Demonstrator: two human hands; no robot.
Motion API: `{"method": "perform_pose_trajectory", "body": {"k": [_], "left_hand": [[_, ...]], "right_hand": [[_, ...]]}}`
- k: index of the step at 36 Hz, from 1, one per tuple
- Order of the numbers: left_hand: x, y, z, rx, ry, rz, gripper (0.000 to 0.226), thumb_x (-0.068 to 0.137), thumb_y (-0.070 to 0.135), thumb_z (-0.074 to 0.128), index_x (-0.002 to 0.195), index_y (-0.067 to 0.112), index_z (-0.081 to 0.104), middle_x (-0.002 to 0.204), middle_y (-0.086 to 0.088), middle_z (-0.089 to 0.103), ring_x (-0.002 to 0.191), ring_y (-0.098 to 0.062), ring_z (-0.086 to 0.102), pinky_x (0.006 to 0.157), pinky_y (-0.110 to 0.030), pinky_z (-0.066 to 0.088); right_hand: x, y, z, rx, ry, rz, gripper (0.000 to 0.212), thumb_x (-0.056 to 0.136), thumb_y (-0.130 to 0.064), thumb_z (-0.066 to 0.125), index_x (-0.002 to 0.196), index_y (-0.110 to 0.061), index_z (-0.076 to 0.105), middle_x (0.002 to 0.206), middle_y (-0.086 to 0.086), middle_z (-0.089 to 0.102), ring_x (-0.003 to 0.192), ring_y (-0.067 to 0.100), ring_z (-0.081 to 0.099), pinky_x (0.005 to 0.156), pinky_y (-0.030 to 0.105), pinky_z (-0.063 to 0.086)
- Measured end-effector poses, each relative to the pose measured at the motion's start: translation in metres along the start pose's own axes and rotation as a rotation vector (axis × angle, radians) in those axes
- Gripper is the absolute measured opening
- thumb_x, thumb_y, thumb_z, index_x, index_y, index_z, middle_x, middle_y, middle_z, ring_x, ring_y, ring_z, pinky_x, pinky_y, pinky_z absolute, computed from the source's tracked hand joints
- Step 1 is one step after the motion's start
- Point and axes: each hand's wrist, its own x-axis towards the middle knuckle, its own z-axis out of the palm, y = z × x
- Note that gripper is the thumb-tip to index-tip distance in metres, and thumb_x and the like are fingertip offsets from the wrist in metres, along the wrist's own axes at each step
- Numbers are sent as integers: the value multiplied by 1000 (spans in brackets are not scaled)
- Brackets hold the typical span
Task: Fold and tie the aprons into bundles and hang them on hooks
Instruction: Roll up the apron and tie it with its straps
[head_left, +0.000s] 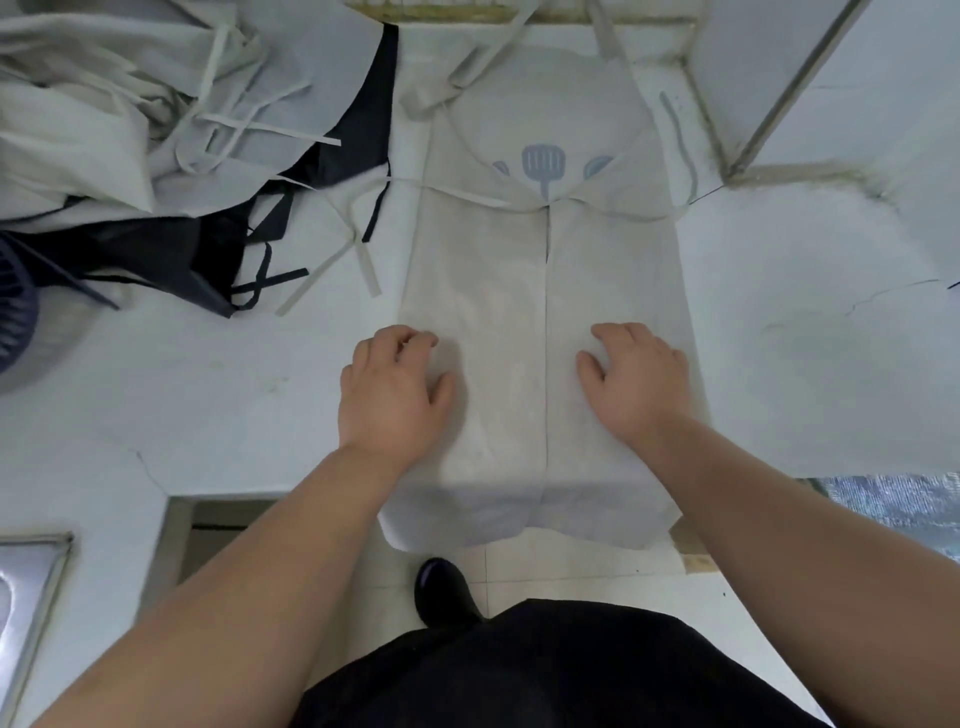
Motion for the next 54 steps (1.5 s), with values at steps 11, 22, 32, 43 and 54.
{"method": "perform_pose_trajectory", "body": {"k": [11, 22, 32, 43, 54], "left_hand": [[-80, 18, 2, -63, 114, -325, 38, 95, 20, 52, 131, 7, 54, 138, -17, 44, 124, -37, 38, 100, -44, 34], [-111, 25, 5, -178, 145, -532, 31, 98, 11, 42, 127, 0, 47, 134, -21, 38, 96, -39, 54, 78, -33, 37], [-81, 22, -20, 196, -111, -528, 16, 96, 6, 42, 108, -1, 51, 110, -22, 53, 89, -34, 53, 67, -37, 39], [-72, 22, -26, 323, -158, -434, 7, 91, 1, 47, 89, 7, 44, 96, -13, 47, 79, -29, 45, 63, -35, 39], [-70, 15, -25, 398, -157, -364, 20, 89, -4, 45, 106, 3, 52, 92, -9, 36, 74, -25, 42, 61, -32, 38]], "right_hand": [[-59, 36, -2, 49, 89, 54, 43, 96, -25, 44, 136, -13, 49, 136, 11, 50, 124, 33, 45, 99, 41, 32], [-107, 57, -2, 437, 157, 257, 49, 94, -10, 45, 141, -1, 34, 132, 23, 43, 116, 39, 47, 90, 39, 40], [-98, 61, -9, 439, -19, 414, 17, 97, -9, 35, 103, 2, 46, 92, 18, 53, 89, 36, 55, 65, 32, 34], [-92, 58, -18, 77, -107, 354, 16, 91, 6, 41, 99, -1, 53, 106, 18, 62, 99, 35, 60, 69, 33, 39], [-90, 64, -18, 134, -103, 390, 20, 92, 2, 38, 111, 0, 44, 107, 18, 58, 101, 37, 57, 74, 38, 41]]}}
